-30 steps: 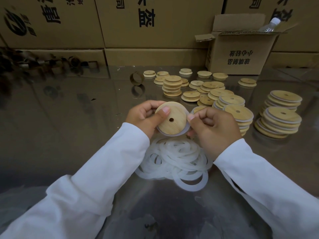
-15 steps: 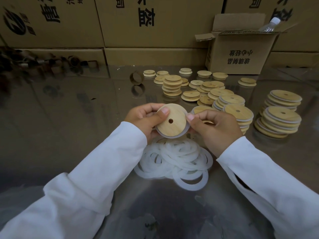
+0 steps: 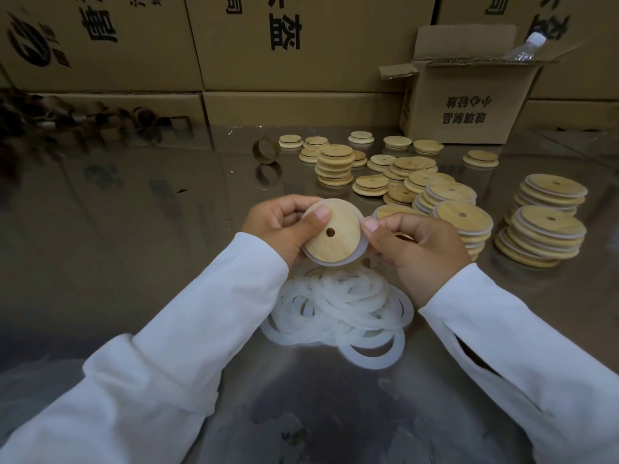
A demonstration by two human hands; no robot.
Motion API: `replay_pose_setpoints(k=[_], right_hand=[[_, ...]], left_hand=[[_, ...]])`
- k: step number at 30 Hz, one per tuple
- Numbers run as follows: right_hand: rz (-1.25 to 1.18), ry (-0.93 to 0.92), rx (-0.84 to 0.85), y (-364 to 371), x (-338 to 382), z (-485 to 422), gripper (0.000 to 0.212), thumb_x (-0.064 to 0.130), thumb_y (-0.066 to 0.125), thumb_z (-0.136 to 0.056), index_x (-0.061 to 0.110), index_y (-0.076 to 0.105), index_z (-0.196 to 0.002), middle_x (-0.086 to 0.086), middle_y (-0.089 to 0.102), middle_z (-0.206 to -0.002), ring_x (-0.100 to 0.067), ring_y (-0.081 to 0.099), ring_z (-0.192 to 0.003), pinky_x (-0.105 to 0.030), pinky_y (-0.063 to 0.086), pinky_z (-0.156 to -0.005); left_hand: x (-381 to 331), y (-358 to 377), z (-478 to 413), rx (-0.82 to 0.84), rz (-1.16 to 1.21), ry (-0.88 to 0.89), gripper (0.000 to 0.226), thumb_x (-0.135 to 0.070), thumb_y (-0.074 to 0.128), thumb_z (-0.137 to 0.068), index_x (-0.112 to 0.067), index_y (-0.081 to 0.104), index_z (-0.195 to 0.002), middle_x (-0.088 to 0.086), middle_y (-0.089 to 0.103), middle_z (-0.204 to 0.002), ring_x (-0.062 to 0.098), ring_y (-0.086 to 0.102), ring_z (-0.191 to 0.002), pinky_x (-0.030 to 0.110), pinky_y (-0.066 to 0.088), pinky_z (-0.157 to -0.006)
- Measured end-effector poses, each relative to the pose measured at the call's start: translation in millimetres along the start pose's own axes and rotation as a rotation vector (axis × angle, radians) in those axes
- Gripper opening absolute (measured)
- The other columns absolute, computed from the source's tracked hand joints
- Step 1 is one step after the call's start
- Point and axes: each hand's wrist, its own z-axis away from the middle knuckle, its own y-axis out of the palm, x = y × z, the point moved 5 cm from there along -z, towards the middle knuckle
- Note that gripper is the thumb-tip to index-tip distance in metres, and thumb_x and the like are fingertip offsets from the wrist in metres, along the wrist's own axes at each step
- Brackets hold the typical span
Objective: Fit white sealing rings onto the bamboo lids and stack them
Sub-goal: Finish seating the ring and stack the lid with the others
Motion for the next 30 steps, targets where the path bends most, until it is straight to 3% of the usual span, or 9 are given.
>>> replay_pose_setpoints(k=[6,19,27,30], right_hand=[[-0.058,-0.012,0.011,0.2,1.0,-0.2,0.015,0.024,0.067,-0.078,0.024,0.068,-0.064,0.012,0.06,-0.054,0.0,0.051,-0.054,-0.015,0.046,-0.057],[-0.03,-0.052,-0.029,-1.3,5.8,3.2,0.012,0.023,0.067,-0.079,0.018,0.068,-0.068,0.0,0.062,-0.062,-0.003,0.053,-0.054,-0.009,0.044,-0.052],[-0.029,-0.038,-0.033,-2.2,6.4,3.9,0.01,0.022,0.066,-0.08,0.018,0.068,-0.071,-0.003,0.064,-0.067,-0.005,0.053,-0.056,-0.012,0.046,-0.054],[-0.014,-0.054,-0.079,-3.1,7.6,5.5,0.013,0.022,0.067,-0.08,0.019,0.067,-0.067,0.0,0.062,-0.061,0.0,0.052,-0.051,-0.008,0.043,-0.05]], left_hand=[[-2.9,-0.1,0.7,0.022,0.025,0.011,0.01,-0.01,0.058,-0.084,-0.013,0.066,-0.087,0.002,0.07,-0.074,0.015,0.066,-0.071,0.027,0.055,-0.062],[-8.2,1.0,2.0,-0.018,-0.034,0.052,0.009,-0.006,0.058,-0.084,-0.013,0.064,-0.088,0.007,0.066,-0.081,0.016,0.063,-0.073,0.022,0.051,-0.057],[-8.4,3.6,4.8,-0.041,-0.017,0.062,0.009,-0.006,0.058,-0.083,-0.012,0.062,-0.09,0.007,0.066,-0.083,0.019,0.063,-0.077,0.031,0.052,-0.066],[-10.4,5.0,5.7,-0.064,-0.026,0.089,0.01,-0.004,0.059,-0.083,-0.012,0.062,-0.089,0.005,0.066,-0.081,0.011,0.064,-0.071,0.027,0.054,-0.065]])
